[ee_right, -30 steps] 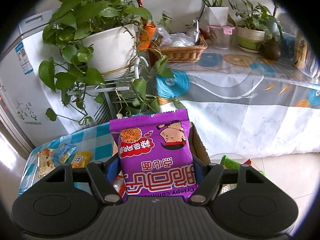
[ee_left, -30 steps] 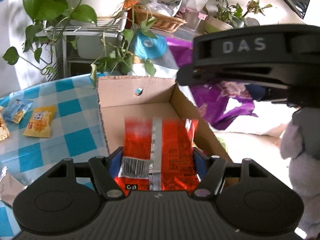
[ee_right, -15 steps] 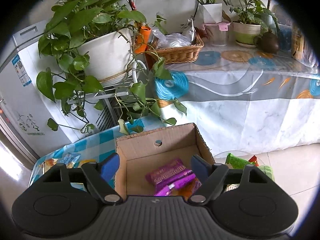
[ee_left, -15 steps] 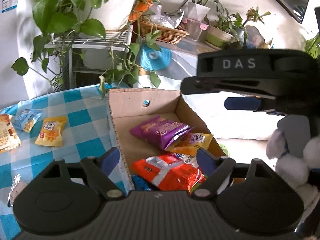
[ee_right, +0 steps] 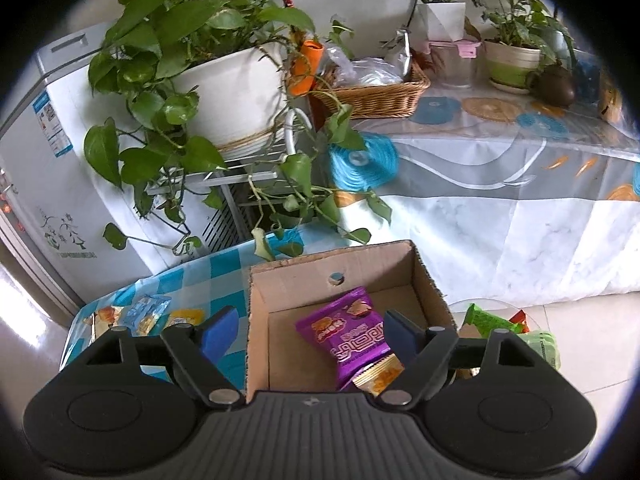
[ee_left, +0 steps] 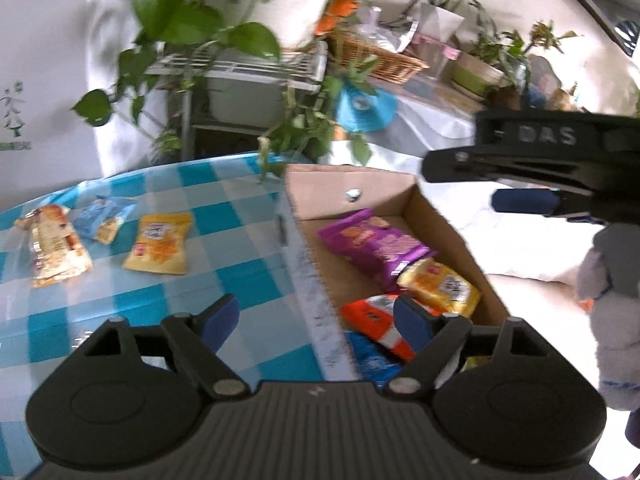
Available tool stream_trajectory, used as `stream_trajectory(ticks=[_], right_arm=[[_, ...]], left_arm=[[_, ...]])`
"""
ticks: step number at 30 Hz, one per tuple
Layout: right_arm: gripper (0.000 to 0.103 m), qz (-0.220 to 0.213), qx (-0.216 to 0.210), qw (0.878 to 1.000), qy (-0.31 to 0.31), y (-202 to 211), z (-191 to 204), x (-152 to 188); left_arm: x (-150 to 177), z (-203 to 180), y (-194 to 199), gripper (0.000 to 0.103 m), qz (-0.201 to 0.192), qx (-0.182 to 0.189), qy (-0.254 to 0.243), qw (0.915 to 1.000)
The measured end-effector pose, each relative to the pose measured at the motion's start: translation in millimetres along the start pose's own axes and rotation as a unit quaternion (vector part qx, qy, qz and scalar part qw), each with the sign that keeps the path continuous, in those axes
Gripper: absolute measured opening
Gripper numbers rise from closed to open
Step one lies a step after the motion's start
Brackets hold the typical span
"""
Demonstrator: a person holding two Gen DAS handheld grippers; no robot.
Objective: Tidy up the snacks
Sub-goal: 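Lower both bags into cardboard box and open both grippers, then move left tool to cream bread bag while right tool approaches yellow waffle bag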
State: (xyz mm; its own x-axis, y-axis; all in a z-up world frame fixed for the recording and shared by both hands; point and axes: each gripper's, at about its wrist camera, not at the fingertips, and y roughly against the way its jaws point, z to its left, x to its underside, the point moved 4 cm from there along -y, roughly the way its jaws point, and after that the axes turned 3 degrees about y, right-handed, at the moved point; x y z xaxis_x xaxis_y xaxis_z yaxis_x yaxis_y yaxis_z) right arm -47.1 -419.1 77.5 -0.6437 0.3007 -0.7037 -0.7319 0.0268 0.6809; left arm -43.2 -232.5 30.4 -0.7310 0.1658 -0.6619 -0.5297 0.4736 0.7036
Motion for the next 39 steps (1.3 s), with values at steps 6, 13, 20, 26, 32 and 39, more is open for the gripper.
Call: stream_trajectory(ticks=[6,13,20,26,32,39], right_arm=[[0.086,0.004,-0.007,1.000,0.015,-6.3,15.0,-0.9],[0.087,0.012,-0.019,0.999,0.030,-15.6,34.2,-1.6],[0.087,0.023,-0.032,0.998,0.044,-26.8,57.7,0.5],[0.087,0.039,-0.051,0.996,0.062,-41.6,86.5,3.5],[0.089,0.060,-0.073,0.994,0.061,-60.6,112.8,5.6],[0.091,0.090,-0.084,0.992,0.035,-85.2,129.5,11.0]], left_arm=[[-4.5,44.0,5.9,0.084,-0.001,-0.030,0.025,0.9993],[-11.0,91.9,14.6,0.085,-0.008,-0.058,0.049,0.9971],[-17.4,134.6,19.9,0.085,-0.013,-0.090,0.062,0.9939],[-27.1,170.4,20.3,0.086,-0.013,-0.110,0.086,0.9901],[-40.0,204.3,8.9,0.088,-0.009,-0.127,0.111,0.9856],[-49.1,230.7,-18.4,0.088,0.005,-0.148,0.124,0.9812]])
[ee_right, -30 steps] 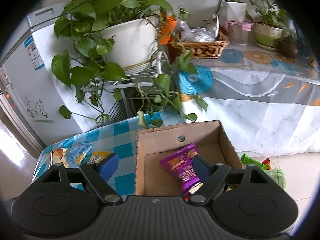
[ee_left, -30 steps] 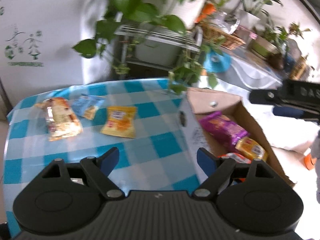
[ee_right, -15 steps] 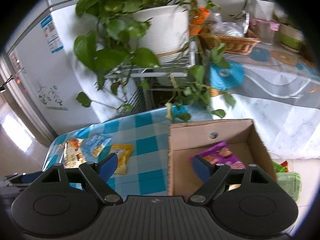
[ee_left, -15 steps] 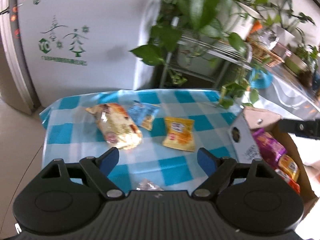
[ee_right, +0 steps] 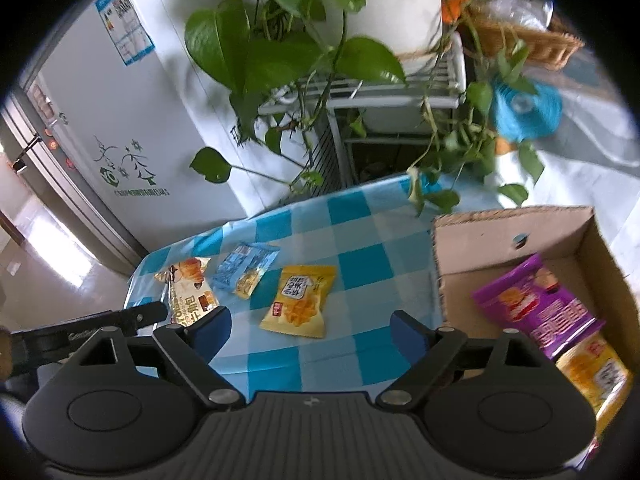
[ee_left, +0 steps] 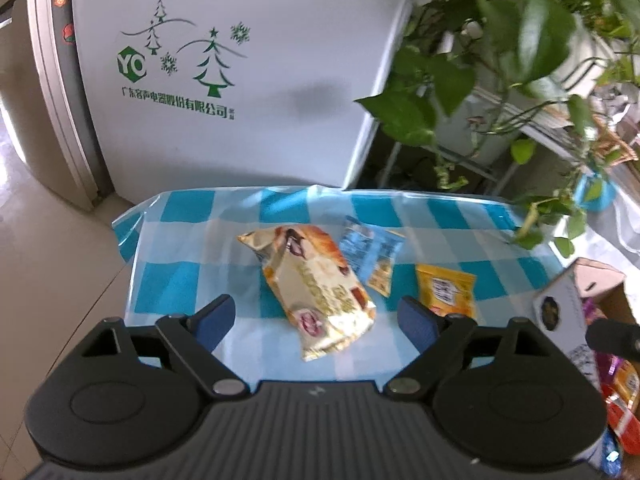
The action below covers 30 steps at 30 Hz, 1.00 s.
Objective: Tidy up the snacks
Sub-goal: 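Move left tool to cream bread bag while right tool approaches yellow waffle bag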
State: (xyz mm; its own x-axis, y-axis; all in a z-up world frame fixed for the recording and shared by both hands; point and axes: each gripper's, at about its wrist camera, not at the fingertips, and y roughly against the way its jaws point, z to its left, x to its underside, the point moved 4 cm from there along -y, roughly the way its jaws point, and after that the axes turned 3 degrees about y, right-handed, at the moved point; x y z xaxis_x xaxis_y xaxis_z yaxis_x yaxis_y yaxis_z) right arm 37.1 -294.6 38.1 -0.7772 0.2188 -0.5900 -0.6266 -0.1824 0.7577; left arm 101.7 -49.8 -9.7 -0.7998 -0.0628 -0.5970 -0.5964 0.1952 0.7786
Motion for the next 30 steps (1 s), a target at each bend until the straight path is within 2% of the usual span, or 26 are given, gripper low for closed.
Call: stream_trajectory(ticks=[6,10,18,23,30], right_arm=[[0.091,0.023,0.009,0.999,-0.029,-25.0,0.9,0.9],[0.091,0.034,0.016,0.998,-0.043,-42.2,1.8,-0.3],[0.091,0.055,0.042,0.997,-0.027,-79.4,8.4,-2.8],[0.091,0.066,0.051,0.996,-0.019,-101.3,10.9,-6.2],[0.091,0.078,0.056,0.995,-0.011,-127.6,18.5,-8.0]], left_arm=[[-7.0,2.5,-29.8,0.088,0.017,0.001,0.013,0.9998],[-11.3,2.3,-45.1,0.088,0.020,-0.010,0.002,0.9998],[-6.1,0.4,-72.5,0.088,0.039,-0.015,-0.028,0.9988],[-6.2,4.3,-83.3,0.092,0.041,-0.019,-0.012,0.9989],[-7.7,14.6,-81.4,0.094,0.048,-0.023,-0.017,0.9984]])
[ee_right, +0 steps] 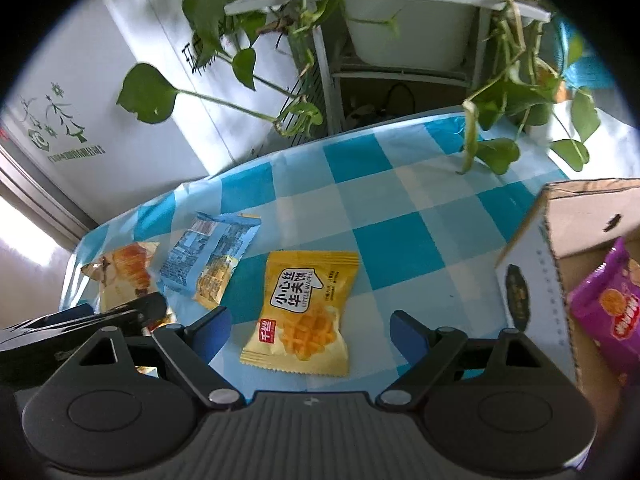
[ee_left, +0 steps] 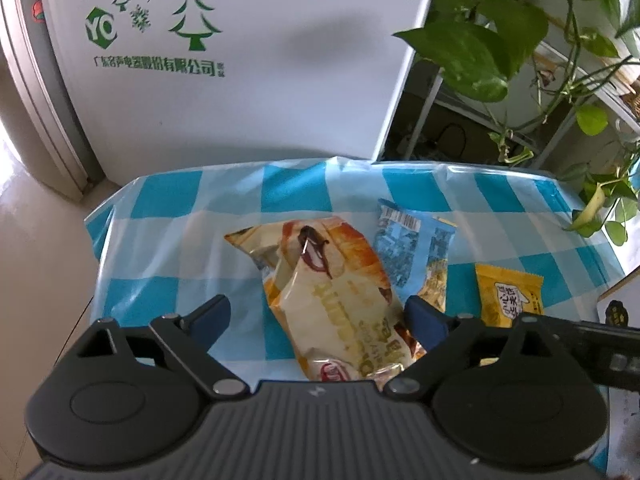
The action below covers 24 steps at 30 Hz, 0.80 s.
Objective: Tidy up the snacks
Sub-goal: 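Move left tool to cream bread bag while right tool approaches yellow waffle bag, then close left gripper on cream bread bag while right gripper closes on waffle bag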
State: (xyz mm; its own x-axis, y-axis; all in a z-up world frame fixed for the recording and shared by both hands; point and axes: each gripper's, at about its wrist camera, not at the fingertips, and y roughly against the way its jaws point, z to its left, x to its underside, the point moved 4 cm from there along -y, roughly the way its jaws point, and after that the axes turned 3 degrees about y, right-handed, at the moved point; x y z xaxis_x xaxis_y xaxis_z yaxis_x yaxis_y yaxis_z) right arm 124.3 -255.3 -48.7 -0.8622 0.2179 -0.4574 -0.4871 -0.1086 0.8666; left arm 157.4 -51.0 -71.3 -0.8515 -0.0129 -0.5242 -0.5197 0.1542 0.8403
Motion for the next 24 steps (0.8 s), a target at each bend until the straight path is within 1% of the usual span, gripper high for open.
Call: stream_trajectory(ticks=[4,7,10,12,15,17,24], right_arm=[[0.091,0.005,0.010,1.000,0.004,-11.8,3.2,-0.1],[0.091,0.006,0.022,1.000,0.005,-19.9,4.6,0.7],[0.090,0.008,0.028,0.999,0.014,-26.6,9.4,3.3],[0.092,0.009,0.031,0.999,0.017,-31.4,12.5,6.4],[0.091,0.004,0.052,0.998,0.046,-34.7,19.4,7.7],[0.090,0.002,0.065,0.996,0.056,-35.5,19.4,8.5],[0.090,-0.002,0.078,0.995,0.067,-36.0,16.9,9.9]], left_arm=[[0.3,13.7,2.5,0.094,-0.006,-0.020,-0.013,0.9997],[1.9,17.7,-0.8,0.096,-0.003,-0.007,-0.009,0.9999],[5.3,15.0,-8.2,0.102,0.006,-0.012,-0.008,0.9999],[5.4,12.6,-12.5,0.102,0.012,-0.012,-0.003,0.9999],[7.1,10.7,-21.5,0.103,0.028,-0.010,0.003,0.9996],[8.6,7.0,-24.6,0.103,0.024,-0.023,-0.016,0.9993],[11.4,2.6,-26.7,0.103,0.023,-0.040,-0.030,0.9985]])
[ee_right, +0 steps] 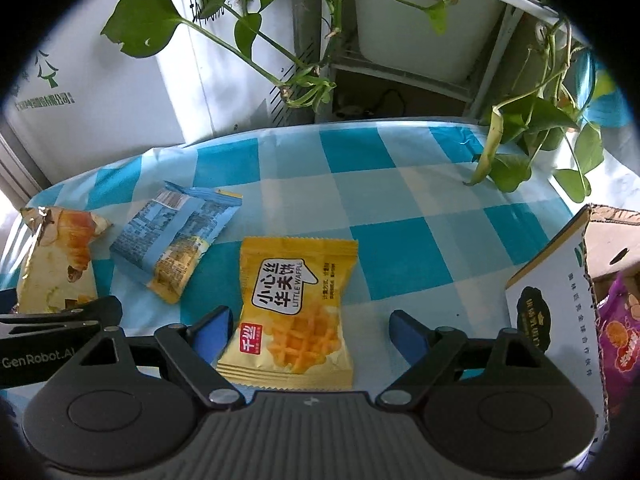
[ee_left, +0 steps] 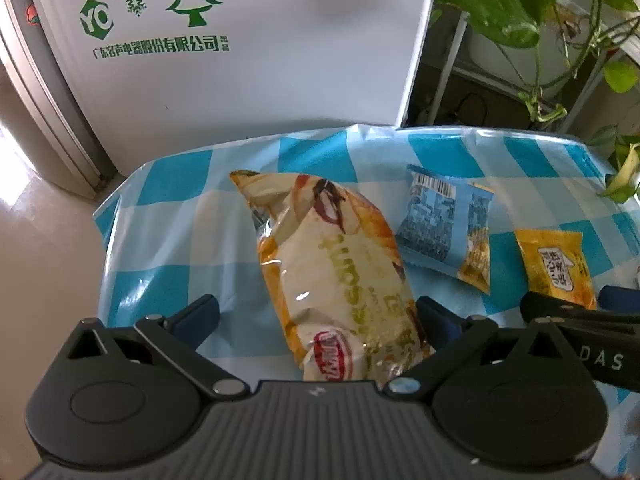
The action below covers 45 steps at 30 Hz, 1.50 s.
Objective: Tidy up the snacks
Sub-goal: 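Close left gripper on cream bread bag while right gripper closes on waffle bag, then lift bread bag with left tool while right tool carries waffle bag toward box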
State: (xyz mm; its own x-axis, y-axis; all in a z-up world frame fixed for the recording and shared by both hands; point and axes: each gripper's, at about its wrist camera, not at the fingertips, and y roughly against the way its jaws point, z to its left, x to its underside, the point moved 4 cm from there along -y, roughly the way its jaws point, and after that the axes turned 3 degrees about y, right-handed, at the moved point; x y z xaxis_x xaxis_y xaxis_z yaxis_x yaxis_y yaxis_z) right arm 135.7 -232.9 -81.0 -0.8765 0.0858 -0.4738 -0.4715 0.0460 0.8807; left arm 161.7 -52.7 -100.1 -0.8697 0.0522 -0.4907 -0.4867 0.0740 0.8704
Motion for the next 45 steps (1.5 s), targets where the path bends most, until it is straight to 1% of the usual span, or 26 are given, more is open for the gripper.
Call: stream_trajectory(ticks=[6,9,12,13,14,15,17,18,19,20,23,26,29,40,45], right_arm=[[0.090,-0.002,0.000,1.000,0.005,-1.0,2.2,1.7],[0.088,-0.004,0.001,1.000,0.007,-1.0,1.8,1.7],[0.080,-0.007,-0.001,1.000,0.009,0.9,0.4,1.3],[0.074,-0.009,-0.006,1.000,0.011,1.7,0.6,0.9],[0.070,-0.010,-0.011,1.000,0.012,3.1,0.6,0.1],[0.069,-0.010,-0.011,1.000,0.013,3.9,1.2,-0.2],[0.067,-0.011,-0.011,1.000,0.015,5.0,2.3,-0.6],[0.067,-0.012,-0.012,1.000,0.014,5.2,2.2,-0.5],[0.066,-0.013,-0.013,1.000,0.014,5.5,2.1,-0.3],[0.066,-0.012,-0.013,1.000,0.013,6.0,2.0,-0.1],[0.065,-0.010,-0.016,1.000,0.014,7.6,1.9,0.7],[0.065,-0.012,-0.017,1.000,0.017,11.3,2.6,1.3],[0.065,-0.019,-0.019,0.999,0.020,18.2,3.6,0.4],[0.065,-0.046,-0.055,0.997,0.027,53.7,10.9,-0.9],[0.065,-0.063,-0.063,0.996,0.022,73.3,6.6,-0.1]], left_arm=[[0.5,-0.1,0.9,0.103,-0.001,-0.001,-0.002,1.0000],[0.2,-0.1,1.8,0.103,0.000,-0.001,-0.004,1.0000],[-0.1,0.1,3.1,0.103,0.003,-0.002,-0.003,1.0000],[-0.1,0.1,3.6,0.103,0.004,-0.001,-0.003,1.0000],[-0.2,-0.2,4.0,0.101,0.004,0.000,-0.003,1.0000],[-0.3,-0.5,4.9,0.100,0.003,0.002,-0.004,1.0000],[-1.1,-1.3,7.7,0.088,-0.003,0.003,-0.008,1.0000],[-1.5,-2.0,9.7,0.084,-0.005,0.008,-0.010,0.9999],[-1.7,-2.7,10.8,0.077,-0.005,0.014,-0.012,0.9998],[-1.7,-3.0,12.5,0.072,-0.007,0.016,-0.013,0.9998],[-1.5,-0.7,14.7,0.067,-0.007,0.022,-0.013,0.9996],[-3.1,4.3,18.1,0.066,-0.007,0.030,-0.001,0.9995],[-3.8,6.5,23.8,0.066,-0.013,0.032,-0.003,0.9994],[-2.5,5.5,52.6,0.066,-0.034,0.054,0.000,0.9980],[2.2,1.9,67.8,0.066,-0.049,0.059,0.000,0.9970]])
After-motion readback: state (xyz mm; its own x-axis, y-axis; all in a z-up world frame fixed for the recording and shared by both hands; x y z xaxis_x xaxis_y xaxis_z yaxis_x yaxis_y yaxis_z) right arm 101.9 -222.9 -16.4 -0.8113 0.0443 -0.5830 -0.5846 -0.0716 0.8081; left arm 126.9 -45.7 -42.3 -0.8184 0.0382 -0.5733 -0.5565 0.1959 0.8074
